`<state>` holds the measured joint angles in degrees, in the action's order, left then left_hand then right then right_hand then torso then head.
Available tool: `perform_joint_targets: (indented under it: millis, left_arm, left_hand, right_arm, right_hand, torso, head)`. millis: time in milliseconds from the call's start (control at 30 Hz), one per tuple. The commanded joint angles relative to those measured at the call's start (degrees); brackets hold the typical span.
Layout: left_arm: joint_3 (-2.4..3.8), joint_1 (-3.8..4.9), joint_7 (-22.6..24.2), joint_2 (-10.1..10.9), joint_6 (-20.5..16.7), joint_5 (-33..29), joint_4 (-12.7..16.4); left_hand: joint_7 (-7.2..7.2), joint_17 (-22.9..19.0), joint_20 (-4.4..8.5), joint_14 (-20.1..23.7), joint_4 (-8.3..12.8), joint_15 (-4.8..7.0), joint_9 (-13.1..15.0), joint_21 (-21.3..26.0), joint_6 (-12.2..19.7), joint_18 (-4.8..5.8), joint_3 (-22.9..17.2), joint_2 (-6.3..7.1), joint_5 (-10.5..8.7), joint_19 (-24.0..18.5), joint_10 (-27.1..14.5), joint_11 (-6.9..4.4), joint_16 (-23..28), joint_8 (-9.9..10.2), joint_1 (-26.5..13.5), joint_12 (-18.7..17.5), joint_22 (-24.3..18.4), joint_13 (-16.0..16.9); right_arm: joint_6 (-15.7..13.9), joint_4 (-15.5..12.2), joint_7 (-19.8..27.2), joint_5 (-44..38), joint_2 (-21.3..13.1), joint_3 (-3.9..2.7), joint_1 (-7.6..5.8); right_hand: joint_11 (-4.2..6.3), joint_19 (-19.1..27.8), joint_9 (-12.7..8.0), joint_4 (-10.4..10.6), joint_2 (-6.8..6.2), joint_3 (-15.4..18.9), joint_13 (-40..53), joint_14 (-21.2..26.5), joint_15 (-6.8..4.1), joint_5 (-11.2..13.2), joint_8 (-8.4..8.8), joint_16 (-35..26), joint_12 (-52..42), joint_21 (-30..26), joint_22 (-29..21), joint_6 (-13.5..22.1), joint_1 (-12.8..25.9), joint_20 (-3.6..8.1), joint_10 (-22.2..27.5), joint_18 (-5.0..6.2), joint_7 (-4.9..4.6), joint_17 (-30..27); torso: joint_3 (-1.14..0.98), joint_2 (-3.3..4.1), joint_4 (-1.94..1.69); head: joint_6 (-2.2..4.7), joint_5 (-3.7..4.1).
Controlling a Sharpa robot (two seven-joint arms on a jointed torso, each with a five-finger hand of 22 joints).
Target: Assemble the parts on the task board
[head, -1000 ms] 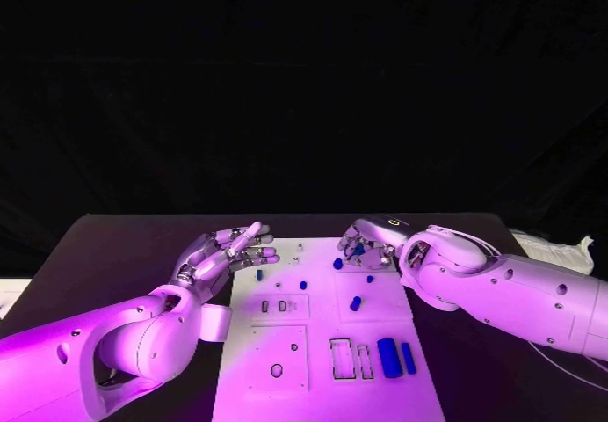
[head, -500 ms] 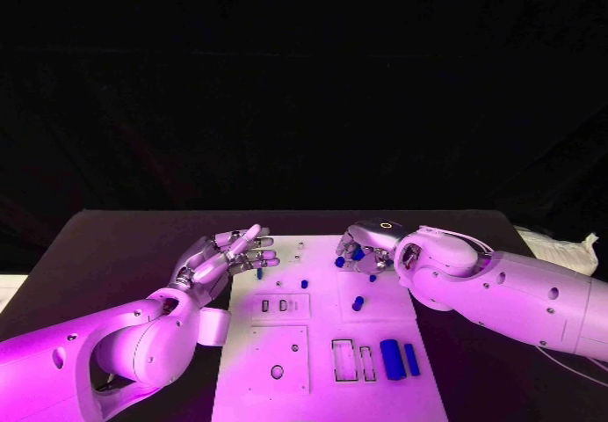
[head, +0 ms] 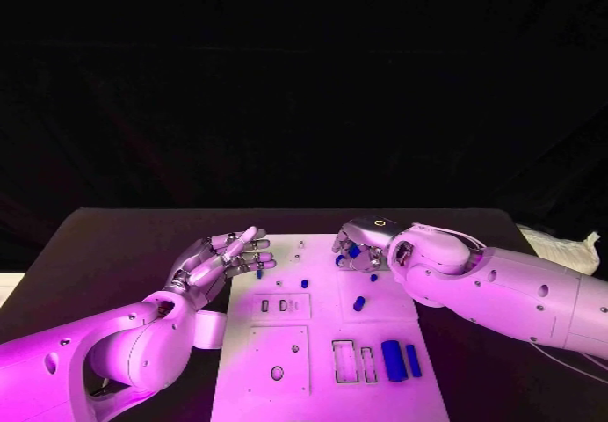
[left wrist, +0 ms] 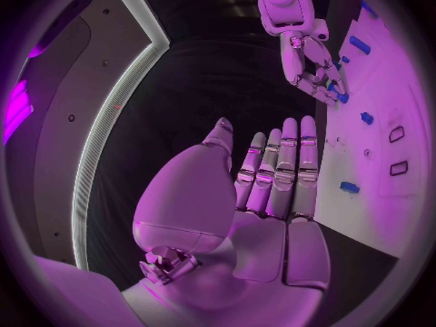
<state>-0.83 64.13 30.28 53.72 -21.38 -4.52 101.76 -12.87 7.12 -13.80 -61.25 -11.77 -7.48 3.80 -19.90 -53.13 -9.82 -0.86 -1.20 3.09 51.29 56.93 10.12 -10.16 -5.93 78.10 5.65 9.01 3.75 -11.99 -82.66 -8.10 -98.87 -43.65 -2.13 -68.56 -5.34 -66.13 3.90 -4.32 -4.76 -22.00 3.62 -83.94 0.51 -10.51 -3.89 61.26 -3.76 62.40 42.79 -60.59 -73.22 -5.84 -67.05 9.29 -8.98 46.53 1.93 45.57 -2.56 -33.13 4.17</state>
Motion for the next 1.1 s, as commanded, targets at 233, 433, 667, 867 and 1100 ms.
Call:
perform_joint_targets:
  millis: [233, 433, 667, 867, 1100]
  left_arm:
    - [0.06, 0.09, -0.09, 0.02, 1.22, -0.12, 0.28]
    - [0.06, 0.09, -0.28, 0.03, 1.07, -0.12, 0.25]
    - [0.06, 0.09, -0.43, 0.03, 1.02, -0.12, 0.21]
    - [0.06, 0.09, -0.49, 0.05, 1.00, -0.12, 0.18]
    - [0.06, 0.09, -0.54, 0.08, 0.99, -0.12, 0.13]
  left_hand:
    - [-0.22, 0.07, 0.04, -0.10, 0.10, -0.13, -0.06, 0.23, -0.12, -0.63, 0.15, -0.34, 0.12, 0.44, 0.15, 0.19, 0.25, 0.46, 0.09, -0.43, -0.12, -0.09]
    - [-0.24, 0.08, 0.04, -0.11, 0.13, -0.14, -0.07, 0.25, -0.10, -0.63, 0.16, -0.39, 0.12, 0.45, 0.13, 0.20, 0.29, 0.51, 0.12, -0.49, -0.14, -0.09]
    - [-0.26, 0.09, 0.04, -0.14, 0.15, -0.14, -0.07, 0.27, -0.10, -0.63, 0.15, -0.46, 0.12, 0.47, 0.13, 0.21, 0.32, 0.55, 0.14, -0.53, -0.16, -0.09]
    - [-0.28, 0.13, 0.03, -0.19, 0.21, -0.15, -0.07, 0.30, -0.11, -0.63, 0.14, -0.63, 0.13, 0.50, 0.12, 0.23, 0.39, 0.62, 0.20, -0.63, -0.20, -0.09]
    - [-0.27, 0.15, 0.03, -0.24, 0.29, -0.15, -0.07, 0.32, -0.12, -0.64, 0.11, -0.75, 0.13, 0.53, 0.12, 0.23, 0.45, 0.68, 0.28, -0.71, -0.23, -0.09]
  right_arm:
    - [3.62, 0.43, -1.04, -1.41, 0.50, -0.01, -0.12]
    - [4.86, 0.44, -1.40, -1.79, 0.62, 0.00, -0.13]
    - [3.58, 0.34, -1.82, -1.91, 0.68, 0.00, -0.13]
    - [0.86, 0.05, -2.38, -1.98, 0.69, 0.00, -0.13]
    - [-4.11, -1.15, -2.43, -1.86, 0.68, -0.20, -0.15]
  right_hand:
    - [1.12, -3.51, 0.58, 1.13, -0.11, -1.12, 0.33, -2.58, -0.85, -0.01, -0.71, 6.83, -0.32, 5.52, 7.71, -2.69, -1.15, 0.48, -3.18, -2.01, 1.23, 8.21]
    - [1.59, -4.21, 0.91, 1.34, 0.17, -1.70, 0.40, -2.47, -1.23, 0.03, -0.96, 8.91, -0.22, 7.21, 9.86, -4.10, -1.91, 0.81, -4.82, -2.32, 1.60, 10.49]
    - [1.80, -4.32, 1.18, 1.21, 0.95, -2.92, 0.37, -2.08, -1.46, 0.70, -0.88, 9.91, 0.07, 8.43, 11.29, -5.06, -3.32, 0.98, -5.82, -2.50, 1.63, 11.33]
    - [1.60, -4.19, 1.23, 0.64, 1.47, -4.48, 0.27, -1.93, -1.29, 1.54, -0.51, 10.49, 0.20, 9.04, 11.91, -5.05, -4.58, 0.94, -5.61, -2.55, 1.26, 11.85]
    - [1.48, -4.30, 1.26, 0.34, 1.24, -5.06, 0.22, -1.90, -1.19, 1.63, -0.32, 10.88, 0.24, 9.55, 12.57, -5.06, -4.90, 0.86, -5.47, -2.64, 1.07, 12.24]
  torso:
    - [0.04, 0.58, -0.31]
    - [0.10, 0.77, -0.46]
    - [0.14, 0.96, -0.58]
    - [0.22, 1.10, -0.75]
    - [0.28, 1.26, -0.88]
  head:
    - [-0.09, 0.22]
    - [0.11, 0.24]
    - [0.28, 0.49]
    - [0.46, 0.63]
    - [0.76, 0.52]
